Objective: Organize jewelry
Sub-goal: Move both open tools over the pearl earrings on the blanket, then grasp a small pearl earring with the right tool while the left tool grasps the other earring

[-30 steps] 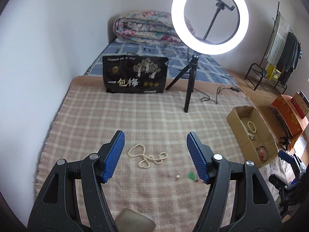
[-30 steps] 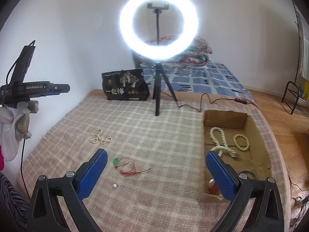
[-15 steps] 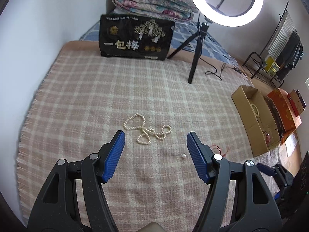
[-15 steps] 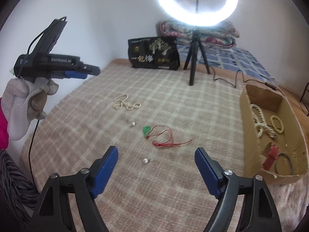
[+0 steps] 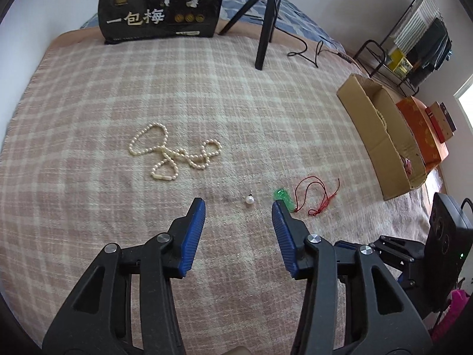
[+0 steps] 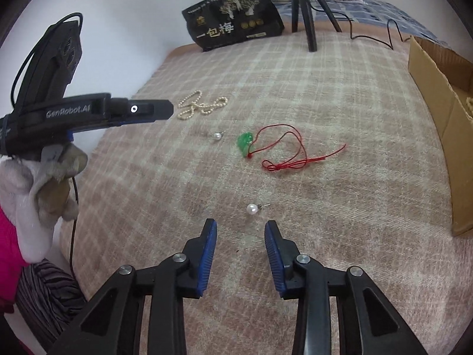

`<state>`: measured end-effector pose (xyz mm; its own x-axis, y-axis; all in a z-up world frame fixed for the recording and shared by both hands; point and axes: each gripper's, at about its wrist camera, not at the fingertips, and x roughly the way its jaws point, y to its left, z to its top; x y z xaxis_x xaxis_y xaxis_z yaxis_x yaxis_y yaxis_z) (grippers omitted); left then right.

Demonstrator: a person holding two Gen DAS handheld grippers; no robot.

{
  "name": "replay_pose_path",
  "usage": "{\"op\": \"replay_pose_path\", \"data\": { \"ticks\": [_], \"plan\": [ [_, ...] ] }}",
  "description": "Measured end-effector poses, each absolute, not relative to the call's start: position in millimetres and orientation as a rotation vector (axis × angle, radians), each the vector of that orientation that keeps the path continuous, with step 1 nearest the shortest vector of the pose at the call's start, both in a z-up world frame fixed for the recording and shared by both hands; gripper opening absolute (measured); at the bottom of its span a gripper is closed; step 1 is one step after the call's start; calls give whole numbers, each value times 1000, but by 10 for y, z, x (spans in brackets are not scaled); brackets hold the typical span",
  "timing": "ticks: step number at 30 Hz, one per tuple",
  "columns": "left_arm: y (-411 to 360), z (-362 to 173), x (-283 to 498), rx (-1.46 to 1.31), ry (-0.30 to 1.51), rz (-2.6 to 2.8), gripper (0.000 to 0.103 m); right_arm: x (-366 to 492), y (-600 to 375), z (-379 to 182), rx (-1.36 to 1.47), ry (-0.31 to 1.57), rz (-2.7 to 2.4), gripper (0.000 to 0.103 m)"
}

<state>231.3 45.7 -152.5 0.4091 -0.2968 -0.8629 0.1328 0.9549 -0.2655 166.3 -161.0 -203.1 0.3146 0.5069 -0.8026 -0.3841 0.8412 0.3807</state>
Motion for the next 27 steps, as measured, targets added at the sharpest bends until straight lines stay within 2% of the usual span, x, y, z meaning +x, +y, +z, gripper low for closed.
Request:
{"op": "replay_pose_path", "data": {
  "ticks": [8, 16, 23, 25, 27],
  "plan": [
    [331, -1670, 2408, -154, 1159, -302, 36, 1773, -1542, -2102, 127, 1129, 579, 30],
    [233, -1820, 2465, -112, 1185, -297, 36, 1829, -1434, -2129, 61, 1109, 562, 23],
    [126, -1907, 2540, -73, 1193, -300, 36, 1812, -1363, -2112, -9, 1090, 554, 22],
    [71, -1948, 2536, -46, 1201, -305, 29, 1816, -1376, -2108, -3, 1089, 560, 22],
    [36, -1980, 2529, -24, 1206, -310, 28, 1817, -1381, -2100, -4, 1085, 571, 22]
  ]
}}
